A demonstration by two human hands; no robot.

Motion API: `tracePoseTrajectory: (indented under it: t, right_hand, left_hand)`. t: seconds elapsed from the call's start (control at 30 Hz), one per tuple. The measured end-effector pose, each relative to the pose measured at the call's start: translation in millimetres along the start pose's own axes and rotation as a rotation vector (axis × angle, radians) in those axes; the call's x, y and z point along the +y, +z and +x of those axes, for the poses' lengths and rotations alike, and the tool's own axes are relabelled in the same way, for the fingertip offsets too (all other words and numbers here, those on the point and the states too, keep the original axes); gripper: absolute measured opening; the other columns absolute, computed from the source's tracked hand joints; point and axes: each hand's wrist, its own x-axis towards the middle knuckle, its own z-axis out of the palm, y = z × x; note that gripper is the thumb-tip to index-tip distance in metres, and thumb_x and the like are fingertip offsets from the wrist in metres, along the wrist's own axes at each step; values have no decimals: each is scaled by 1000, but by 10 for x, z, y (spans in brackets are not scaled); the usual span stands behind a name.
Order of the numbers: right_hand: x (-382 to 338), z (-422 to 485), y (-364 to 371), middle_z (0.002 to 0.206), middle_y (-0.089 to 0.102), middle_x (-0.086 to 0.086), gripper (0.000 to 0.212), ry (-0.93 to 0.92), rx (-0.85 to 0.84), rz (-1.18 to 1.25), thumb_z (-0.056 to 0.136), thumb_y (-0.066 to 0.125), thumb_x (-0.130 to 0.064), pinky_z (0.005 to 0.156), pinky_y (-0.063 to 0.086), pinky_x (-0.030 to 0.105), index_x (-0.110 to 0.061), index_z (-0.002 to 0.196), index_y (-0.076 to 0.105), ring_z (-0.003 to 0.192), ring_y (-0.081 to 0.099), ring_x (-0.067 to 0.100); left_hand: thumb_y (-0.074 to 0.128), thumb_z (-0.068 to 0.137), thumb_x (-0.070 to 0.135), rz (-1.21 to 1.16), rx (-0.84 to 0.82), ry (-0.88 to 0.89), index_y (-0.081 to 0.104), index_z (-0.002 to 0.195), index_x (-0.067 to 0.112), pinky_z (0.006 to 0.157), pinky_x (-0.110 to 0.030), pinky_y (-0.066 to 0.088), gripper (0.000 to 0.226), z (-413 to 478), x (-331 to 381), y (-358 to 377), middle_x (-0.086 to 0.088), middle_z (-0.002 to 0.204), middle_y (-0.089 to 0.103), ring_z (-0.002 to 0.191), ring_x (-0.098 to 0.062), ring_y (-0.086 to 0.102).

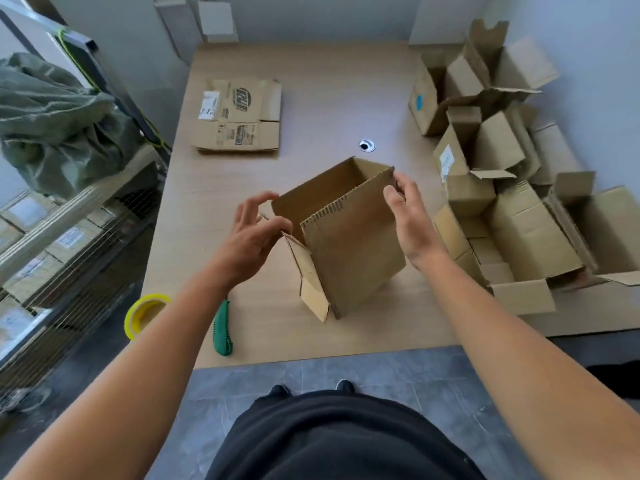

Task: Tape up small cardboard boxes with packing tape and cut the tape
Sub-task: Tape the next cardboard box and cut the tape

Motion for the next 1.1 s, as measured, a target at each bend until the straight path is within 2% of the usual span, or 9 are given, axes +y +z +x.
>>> tracePoseTrajectory:
  t: [0.1, 0.27, 0.4, 0.5, 0.6, 0.67, 0.83, 0.93, 1.1]
  right_hand:
    - [-35, -63, 131, 126, 51, -2, 73, 20, 61, -2, 90, 53, -59, 90, 44, 17, -29, 154, 31, 113, 53, 3]
    - [67, -190, 407, 106, 52, 0, 60, 44, 118, -120, 94, 57, -51, 84, 42, 16, -24, 145, 46, 96, 54, 6]
    - [186, -340, 606, 129, 41, -2, 46, 78, 136, -196, 89, 59, -49, 101, 38, 17, -27, 129, 62, 129, 43, 15]
    - [248, -439, 620, 149, 33, -9, 62, 43, -102, -226, 85, 60, -63, 113, 30, 29, -27, 136, 59, 142, 30, 6]
    - [337, -498, 564, 161, 26, -13, 81, -7, -340, -377, 81, 72, -64, 114, 32, 32, -29, 150, 46, 146, 26, 5]
    - [417, -472, 544, 162, 29, -8, 78, -82, -345, -502, 84, 76, -52, 119, 32, 36, -27, 151, 44, 148, 28, 10]
    - [475, -232, 496, 130, 66, 0, 41, -94, -161, -453, 81, 81, -43, 101, 43, 28, -17, 112, 75, 124, 58, 20]
    - [527, -104, 439, 106, 65, -5, 50, -131, -102, -497, 80, 82, -43, 87, 48, 33, -18, 119, 62, 103, 61, 19]
    - [782, -144, 467, 124, 29, 0, 81, -174, -63, -422, 79, 84, -36, 83, 55, 34, -18, 136, 29, 108, 47, 19]
  left_hand:
    - [63, 95, 2, -27, 24, 70, 69, 105, 21, 112, -47, 37, 22, 55, -120, -120, -17, 149, 32, 140, -40, 31]
    - [57, 92, -8, -143, 3, 32, 64, 100, 18, 105, -42, 42, 28, 94, -314, -178, -18, 151, 29, 140, -40, 37]
    - [42, 97, -11, -405, -96, -125, 65, 107, 36, 118, -37, 34, 53, 32, -347, -97, -6, 150, 31, 140, -16, 36]
    - [52, 102, 8, -502, -149, -282, 51, 130, 53, 110, -10, 22, 53, -8, -319, -7, 6, 154, 18, 131, 15, 22]
    - [65, 94, 18, -534, -197, -479, 46, 140, 53, 95, -8, 31, 61, 6, -321, 128, 10, 159, 8, 132, -5, 26]
    - [61, 95, 17, -621, -150, -566, 53, 138, 47, 81, -5, 34, 53, 35, -294, 199, 10, 158, 10, 126, -7, 32]
    - [47, 98, 57, -721, 14, -690, 72, 100, 25, 104, -28, 35, 41, 29, -167, 353, 6, 147, 34, 129, -8, 44]
    - [56, 81, 75, -678, 93, -688, 54, 124, 30, 94, -28, 52, 63, -116, -167, 461, 14, 134, 50, 116, -11, 57]
    - [73, 91, 35, -330, 86, -551, 17, 156, 37, 98, -31, 43, 86, -191, -192, 647, 0, 154, 26, 126, -3, 36]
